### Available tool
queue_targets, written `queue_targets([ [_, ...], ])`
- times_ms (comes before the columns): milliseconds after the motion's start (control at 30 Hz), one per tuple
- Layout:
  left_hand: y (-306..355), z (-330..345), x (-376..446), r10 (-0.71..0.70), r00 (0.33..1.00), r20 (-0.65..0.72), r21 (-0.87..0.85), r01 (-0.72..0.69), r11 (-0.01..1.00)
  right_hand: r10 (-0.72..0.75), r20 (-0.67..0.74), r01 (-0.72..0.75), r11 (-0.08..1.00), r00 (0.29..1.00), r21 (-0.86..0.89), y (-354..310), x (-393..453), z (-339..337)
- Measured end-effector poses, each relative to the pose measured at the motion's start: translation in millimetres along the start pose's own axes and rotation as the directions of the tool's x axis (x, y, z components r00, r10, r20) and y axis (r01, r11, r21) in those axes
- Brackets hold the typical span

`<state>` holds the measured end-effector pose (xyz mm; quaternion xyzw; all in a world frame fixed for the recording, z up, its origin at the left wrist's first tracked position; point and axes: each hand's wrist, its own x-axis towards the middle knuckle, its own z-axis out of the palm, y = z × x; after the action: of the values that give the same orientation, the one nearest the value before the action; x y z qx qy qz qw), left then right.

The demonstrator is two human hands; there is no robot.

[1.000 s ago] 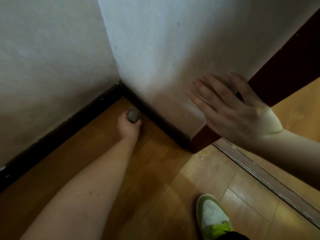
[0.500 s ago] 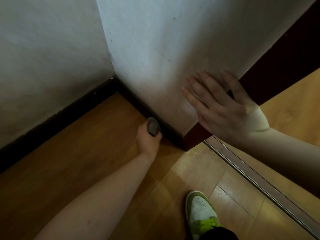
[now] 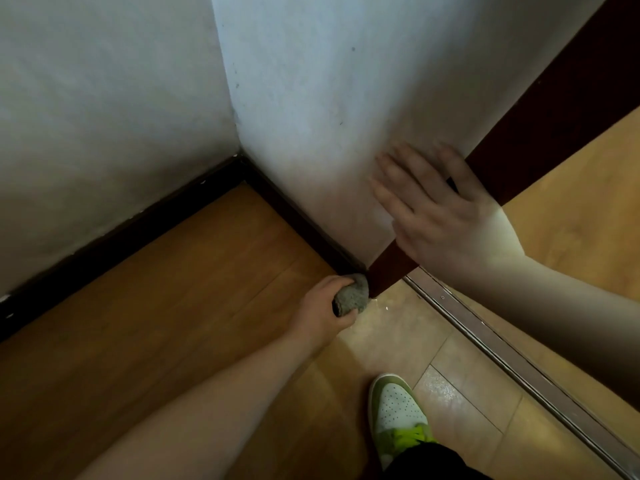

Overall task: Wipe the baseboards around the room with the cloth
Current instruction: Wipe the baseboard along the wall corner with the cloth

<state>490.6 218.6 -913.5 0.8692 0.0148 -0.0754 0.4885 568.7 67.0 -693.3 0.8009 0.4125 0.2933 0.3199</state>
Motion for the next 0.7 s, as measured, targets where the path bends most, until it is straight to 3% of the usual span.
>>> queue_targets([
  [100,-3.2,-23.3,1.1,-0.006,1.0,-0.008,0.021,0.006,1.0,0.158,-0.052,-0.133,0.935,0.986,0.329,-7.2,4.9,-6.6],
  [200,-4.7,-45.6,0.6,-0.029,0.999,0.032,0.021,0.028,0.999,0.198,-0.031,-0.156,0.851,0.98,0.502,-25.5,12.1,-5.4],
  [333,-5.5,-72.8,-12.3,-0.088,0.995,0.044,0.029,0.087,0.996,0.022,0.241,-0.211,0.562,0.97,0.799,-56.0,23.4,10.1],
  [500,-6.7,-105.0,-42.1,-0.221,0.975,0.009,-0.053,0.221,0.974,-0.204,0.41,-0.349,0.279,0.889,0.895,-92.5,29.1,42.0],
  [600,1.7,-111.4,-69.1,-0.33,0.944,-0.012,-0.197,0.321,0.926,-0.365,0.435,-0.409,0.151,0.823,0.9,-109.4,16.7,42.4],
  [700,23.3,-117.3,-95.4,-0.297,0.954,0.043,-0.266,0.298,0.917,-0.41,0.374,-0.364,0.105,0.832,0.925,-118.1,4.4,23.8],
])
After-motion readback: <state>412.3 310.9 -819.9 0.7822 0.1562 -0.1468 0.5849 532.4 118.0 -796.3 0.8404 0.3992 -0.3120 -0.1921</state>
